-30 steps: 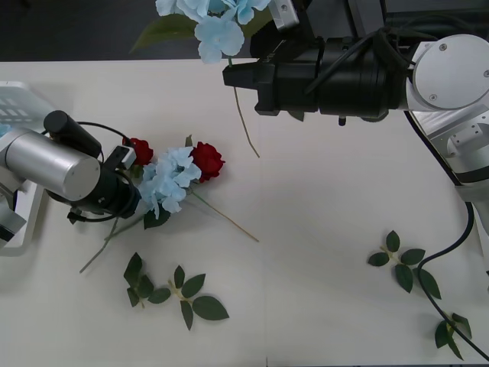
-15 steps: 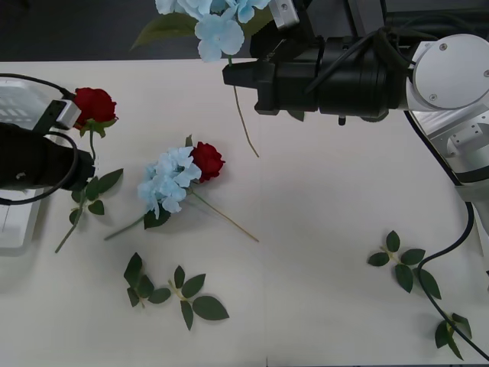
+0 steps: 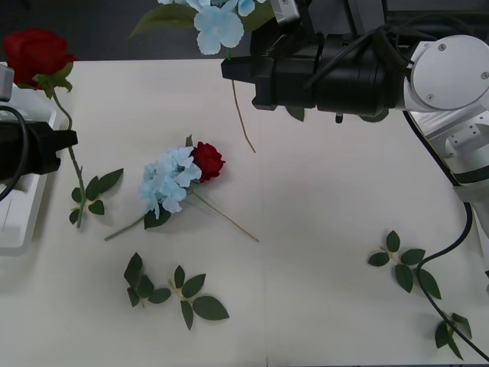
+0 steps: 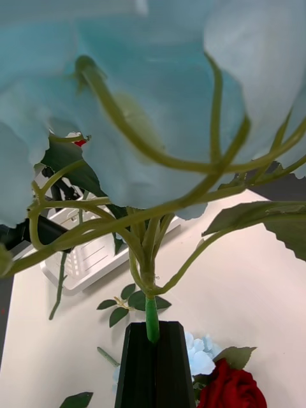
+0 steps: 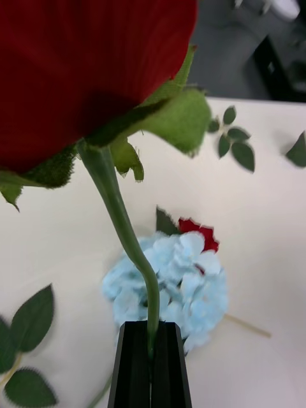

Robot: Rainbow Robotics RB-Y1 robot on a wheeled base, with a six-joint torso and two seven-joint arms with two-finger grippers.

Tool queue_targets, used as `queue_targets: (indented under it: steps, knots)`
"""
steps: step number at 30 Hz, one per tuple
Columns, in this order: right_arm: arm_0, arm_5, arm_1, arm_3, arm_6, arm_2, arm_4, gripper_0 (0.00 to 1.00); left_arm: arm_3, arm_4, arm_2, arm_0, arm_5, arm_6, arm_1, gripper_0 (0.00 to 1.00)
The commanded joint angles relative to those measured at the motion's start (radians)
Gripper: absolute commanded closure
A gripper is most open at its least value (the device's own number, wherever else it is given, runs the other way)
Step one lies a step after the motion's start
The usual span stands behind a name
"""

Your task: Place the red flowers into the right box and the blue flowers into the left box. If a person shows an open palm, hand one flower to the person first, then continue sorting.

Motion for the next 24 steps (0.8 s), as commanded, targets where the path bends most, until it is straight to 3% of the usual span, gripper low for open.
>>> queue_targets:
  steps: [1,10,11,15,24]
  knots:
    - [-0.045,-0.009,0.023,-0.025,0.033,0.007,-0.010,1.00,-0.033,0.064,0.026,0.008,-0.122,-0.157,-0.098,1.00]
    - [-0.044,-0.006,0.015,0.009,0.024,0.019,-0.005,1.00,-0.047,0.137,-0.023,-0.003,-0.299,-0.167,-0.201,1.00]
    - [-0.045,-0.004,0.001,0.047,0.015,0.039,-0.005,1.00,-0.051,0.133,-0.078,-0.012,-0.382,-0.167,-0.232,1.00]
    - [-0.045,0.001,-0.042,0.151,-0.002,0.081,-0.005,1.00,-0.050,0.099,-0.181,-0.035,-0.489,-0.166,-0.281,1.00]
    - [-0.045,0.145,-0.112,0.371,-0.223,0.096,0.113,1.00,-0.027,-0.059,-0.332,-0.124,-0.506,-0.143,-0.436,1.00]
